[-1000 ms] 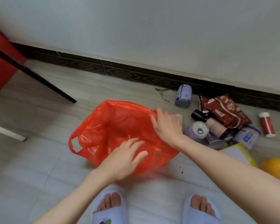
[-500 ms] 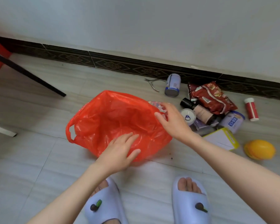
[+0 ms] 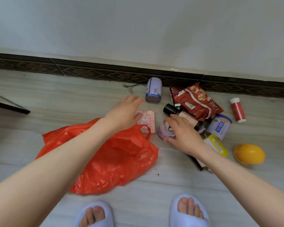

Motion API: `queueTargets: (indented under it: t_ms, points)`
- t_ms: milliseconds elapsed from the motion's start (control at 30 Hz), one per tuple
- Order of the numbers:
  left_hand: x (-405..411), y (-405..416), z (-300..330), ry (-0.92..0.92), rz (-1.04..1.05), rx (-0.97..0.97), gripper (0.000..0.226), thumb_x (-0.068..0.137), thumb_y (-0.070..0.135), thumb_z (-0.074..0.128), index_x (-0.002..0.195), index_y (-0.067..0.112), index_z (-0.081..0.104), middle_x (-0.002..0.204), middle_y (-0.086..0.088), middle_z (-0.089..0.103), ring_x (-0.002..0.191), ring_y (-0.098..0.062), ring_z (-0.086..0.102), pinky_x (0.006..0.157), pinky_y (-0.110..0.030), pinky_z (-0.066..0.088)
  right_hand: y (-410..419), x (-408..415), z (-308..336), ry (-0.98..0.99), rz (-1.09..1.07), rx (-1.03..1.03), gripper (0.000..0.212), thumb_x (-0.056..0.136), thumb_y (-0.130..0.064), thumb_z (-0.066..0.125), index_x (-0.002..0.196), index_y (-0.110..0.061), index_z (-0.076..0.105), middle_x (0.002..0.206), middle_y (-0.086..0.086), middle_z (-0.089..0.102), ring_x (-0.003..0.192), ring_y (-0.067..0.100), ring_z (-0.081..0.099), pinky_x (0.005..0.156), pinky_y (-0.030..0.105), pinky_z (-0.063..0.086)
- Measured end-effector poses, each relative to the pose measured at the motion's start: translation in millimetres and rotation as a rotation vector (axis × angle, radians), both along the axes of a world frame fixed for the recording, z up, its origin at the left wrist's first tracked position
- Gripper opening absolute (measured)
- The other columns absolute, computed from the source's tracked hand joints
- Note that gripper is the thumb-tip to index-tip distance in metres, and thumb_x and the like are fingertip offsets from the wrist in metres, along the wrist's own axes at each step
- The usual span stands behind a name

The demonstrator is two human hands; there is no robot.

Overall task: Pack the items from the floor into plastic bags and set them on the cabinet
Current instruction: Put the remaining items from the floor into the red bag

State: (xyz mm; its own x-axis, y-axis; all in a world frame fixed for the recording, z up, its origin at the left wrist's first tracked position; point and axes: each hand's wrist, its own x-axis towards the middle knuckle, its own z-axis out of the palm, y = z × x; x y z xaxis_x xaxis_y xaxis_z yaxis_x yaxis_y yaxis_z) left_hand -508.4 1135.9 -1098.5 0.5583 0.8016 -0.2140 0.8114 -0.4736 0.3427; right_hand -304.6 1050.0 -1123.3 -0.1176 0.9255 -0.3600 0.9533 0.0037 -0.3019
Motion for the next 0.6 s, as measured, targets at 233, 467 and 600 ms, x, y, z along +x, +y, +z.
queueTargets:
  t_ms: [233,467,600]
  points:
    - [17.1,51.4,-62.6,0.240,0.007,-0.299,0.065,0.085,0.024,0.060,0.141,0.015,0.029,0.142,-0.016,0.032,0.129,-0.034,0.035,0.104,-0.043,0.035,14.1,8.1,-21.3,0.033,0.036,-0.053,0.070,0.081,-0.027,0.062,0.141,-0.026,0.026,0.140,0.005,0.031,0.126,0.027,0.037,0.094,0.044,0.044]
    - [19.4,43.7,-90.4,0.245,0.043,-0.193,0.061,0.078,0.030,0.066,0.132,0.019,0.041,0.132,-0.008,0.036,0.122,-0.028,0.034,0.094,-0.043,0.037,9.4,9.2,-36.7,0.157,-0.053,0.039,0.067,0.077,-0.021,0.065,0.137,-0.023,0.035,0.135,0.004,0.038,0.123,0.026,0.039,0.096,0.040,0.043]
    - [17.4,37.0,-93.3,0.216,0.111,-0.186,0.060,0.078,0.029,0.067,0.129,0.015,0.041,0.128,-0.007,0.038,0.120,-0.027,0.035,0.094,-0.044,0.034,8.0,8.3,-37.2,0.171,-0.065,0.044,0.069,0.077,-0.020,0.066,0.138,-0.023,0.035,0.137,0.005,0.037,0.125,0.027,0.037,0.100,0.038,0.039]
